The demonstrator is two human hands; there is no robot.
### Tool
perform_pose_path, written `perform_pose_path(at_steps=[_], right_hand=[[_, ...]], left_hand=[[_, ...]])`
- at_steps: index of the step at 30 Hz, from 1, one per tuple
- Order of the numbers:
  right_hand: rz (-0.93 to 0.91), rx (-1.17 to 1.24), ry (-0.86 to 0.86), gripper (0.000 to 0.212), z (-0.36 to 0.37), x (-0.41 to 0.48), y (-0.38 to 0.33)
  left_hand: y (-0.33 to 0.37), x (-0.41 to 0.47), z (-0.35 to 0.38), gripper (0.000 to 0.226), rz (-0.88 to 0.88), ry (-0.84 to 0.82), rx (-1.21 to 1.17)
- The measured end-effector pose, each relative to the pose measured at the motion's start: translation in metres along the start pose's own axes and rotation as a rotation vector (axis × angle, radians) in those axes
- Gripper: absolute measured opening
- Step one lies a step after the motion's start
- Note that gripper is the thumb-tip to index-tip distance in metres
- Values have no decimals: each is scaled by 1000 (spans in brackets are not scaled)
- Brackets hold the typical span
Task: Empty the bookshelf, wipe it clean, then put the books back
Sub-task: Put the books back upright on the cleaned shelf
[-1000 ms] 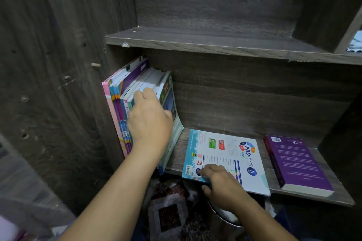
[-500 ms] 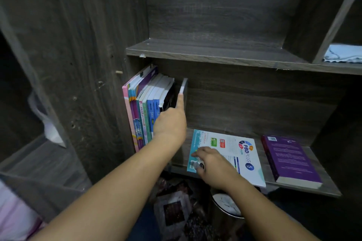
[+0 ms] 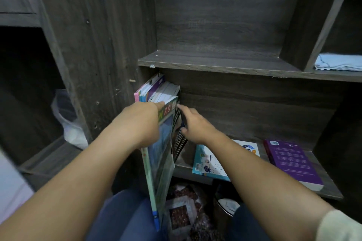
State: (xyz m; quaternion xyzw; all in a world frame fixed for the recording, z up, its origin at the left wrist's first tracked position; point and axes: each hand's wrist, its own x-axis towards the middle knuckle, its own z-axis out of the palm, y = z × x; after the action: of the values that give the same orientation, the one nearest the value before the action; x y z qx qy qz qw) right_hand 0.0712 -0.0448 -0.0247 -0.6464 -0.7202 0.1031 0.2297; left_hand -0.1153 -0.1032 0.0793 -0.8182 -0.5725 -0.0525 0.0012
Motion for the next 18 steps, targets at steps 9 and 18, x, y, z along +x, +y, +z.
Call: perform_pose_path(at_steps=[9, 18], right_hand=[[-113, -106, -53, 89, 10, 43, -27], [-26, 154, 80, 64, 27, 42, -22]], left_hand=[[-17, -8, -6, 75, -94, 5, 32], [-27, -4, 2, 76, -105, -21, 6]])
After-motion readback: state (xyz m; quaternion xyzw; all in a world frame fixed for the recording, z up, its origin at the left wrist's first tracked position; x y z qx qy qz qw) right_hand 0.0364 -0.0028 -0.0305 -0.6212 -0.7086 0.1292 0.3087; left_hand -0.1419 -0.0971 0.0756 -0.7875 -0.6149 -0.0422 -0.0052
